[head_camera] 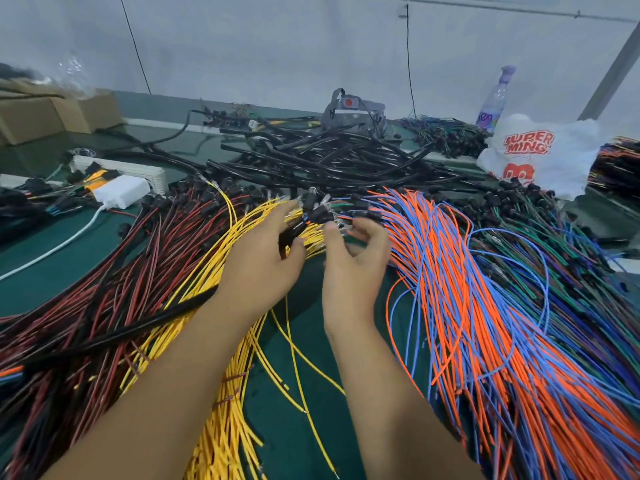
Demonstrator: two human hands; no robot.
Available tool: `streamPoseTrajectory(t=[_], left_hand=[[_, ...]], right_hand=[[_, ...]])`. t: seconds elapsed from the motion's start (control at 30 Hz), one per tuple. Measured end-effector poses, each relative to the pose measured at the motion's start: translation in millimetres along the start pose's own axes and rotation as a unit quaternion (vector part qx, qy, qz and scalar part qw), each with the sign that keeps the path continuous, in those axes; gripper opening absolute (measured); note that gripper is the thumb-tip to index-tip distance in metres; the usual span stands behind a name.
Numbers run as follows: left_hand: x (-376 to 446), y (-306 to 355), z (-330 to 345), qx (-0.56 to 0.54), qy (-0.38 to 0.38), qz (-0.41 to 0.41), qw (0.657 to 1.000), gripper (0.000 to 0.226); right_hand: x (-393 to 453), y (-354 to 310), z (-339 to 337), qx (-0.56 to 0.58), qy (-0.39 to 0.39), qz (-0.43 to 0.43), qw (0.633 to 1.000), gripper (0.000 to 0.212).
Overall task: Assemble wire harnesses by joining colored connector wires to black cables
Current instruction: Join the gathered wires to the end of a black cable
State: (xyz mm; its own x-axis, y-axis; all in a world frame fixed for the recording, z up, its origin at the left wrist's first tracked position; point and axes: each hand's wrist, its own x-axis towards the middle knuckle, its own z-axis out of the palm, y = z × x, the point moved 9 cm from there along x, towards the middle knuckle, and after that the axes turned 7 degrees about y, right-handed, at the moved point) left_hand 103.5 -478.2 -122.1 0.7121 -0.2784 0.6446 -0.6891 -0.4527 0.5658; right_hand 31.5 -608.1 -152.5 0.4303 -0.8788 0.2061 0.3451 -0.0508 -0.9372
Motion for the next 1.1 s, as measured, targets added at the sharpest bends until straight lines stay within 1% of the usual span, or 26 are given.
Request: streamPoseTrajectory(t=[0.03,0.07,0.13,0.17,0.2,0.27,0.33,0.4,0.43,0.47,0.53,0.57,0.6,0.63,0.7,0.73,0.8,0.83,0.87,0.93,1.03,1.07,1.1], left_hand=[[1,-1,0,-0.026,-0.001,-0.011,1.0,0.054],[1,-1,1,-0.051,-0.006,-0.018,0.999,0.06],[2,3,5,-0.087,-0.03,-0.016,0.996,0.069],[2,6,6,-0.09,-0.045,-0.007,0.995,0.071],[4,10,6,-0.084,-0.057,0.005,0.995,0.072],[7,15,5,-0.065,-0.083,0.024,0.994,0.071],[5,18,1,-0.045,-0.122,0.033,0.991,0.073],[1,15,-8,-0.024,-0.16,0.023,0.987,0.074],[-2,10,-13,-0.008,-0.185,0.009,0.983,0.069],[-7,3,-19,0.016,-0.219,-0.009,0.976,0.058],[-19,-13,-32,0.045,-0.299,-0.064,0.951,0.032],[-24,-19,-42,0.035,-0.322,-0.095,0.941,0.021],[-26,-24,-53,0.019,-0.323,-0.12,0.938,0.013],[-24,-27,-65,0.009,-0.307,-0.133,0.942,0.01],[-16,-34,-89,0.018,-0.258,-0.134,0.957,0.01],[-11,-36,-101,0.024,-0.231,-0.131,0.964,0.011],[-4,-44,-123,0.03,-0.18,-0.135,0.974,0.01],[-2,-49,-135,0.033,-0.156,-0.14,0.977,0.009],[2,-54,-145,0.036,-0.135,-0.143,0.98,0.009],[8,-70,-171,0.048,-0.097,-0.158,0.981,0.012],[17,-101,-223,0.045,-0.006,-0.203,0.978,0.017],[21,-110,-244,0.055,0.035,-0.203,0.977,0.018],[25,-118,-267,0.09,0.072,-0.197,0.974,0.019]], right_hand=[[-2,5,-3,0.007,0.027,0.026,0.999,0.012],[-5,11,0,0.01,0.017,0.064,0.998,0.011],[-13,20,16,0.021,-0.061,0.131,0.989,0.018],[-16,22,22,0.031,-0.093,0.151,0.984,0.017],[-17,22,25,0.042,-0.109,0.158,0.98,0.014],[-13,18,24,0.057,-0.118,0.147,0.981,0.01],[-11,14,24,0.066,-0.132,0.131,0.98,0.01],[-12,12,27,0.08,-0.148,0.128,0.977,0.014],[-11,10,28,0.101,-0.143,0.132,0.976,0.018],[-9,8,29,0.134,-0.128,0.141,0.972,0.021],[-4,3,27,0.203,-0.095,0.165,0.96,0.024],[-4,-1,28,0.229,-0.092,0.173,0.954,0.024],[-6,-6,31,0.244,-0.104,0.176,0.948,0.023],[-12,-10,36,0.244,-0.125,0.175,0.945,0.023],[-29,-15,53,0.202,-0.179,0.169,0.948,0.022],[-41,-17,63,0.164,-0.214,0.162,0.949,0.02],[-67,-20,85,0.064,-0.296,0.142,0.942,0.008],[-81,-21,95,0.011,-0.335,0.129,0.933,0.01],[-91,-22,102,-0.035,-0.369,0.109,0.922,0.017],[-117,-32,121,-0.093,-0.431,0.045,0.896,0.021],[-148,-52,144,-0.114,-0.493,-0.039,0.862,0.018],[-153,-59,148,-0.115,-0.501,-0.058,0.856,0.019],[-155,-62,151,-0.116,-0.506,-0.075,0.851,0.019]])
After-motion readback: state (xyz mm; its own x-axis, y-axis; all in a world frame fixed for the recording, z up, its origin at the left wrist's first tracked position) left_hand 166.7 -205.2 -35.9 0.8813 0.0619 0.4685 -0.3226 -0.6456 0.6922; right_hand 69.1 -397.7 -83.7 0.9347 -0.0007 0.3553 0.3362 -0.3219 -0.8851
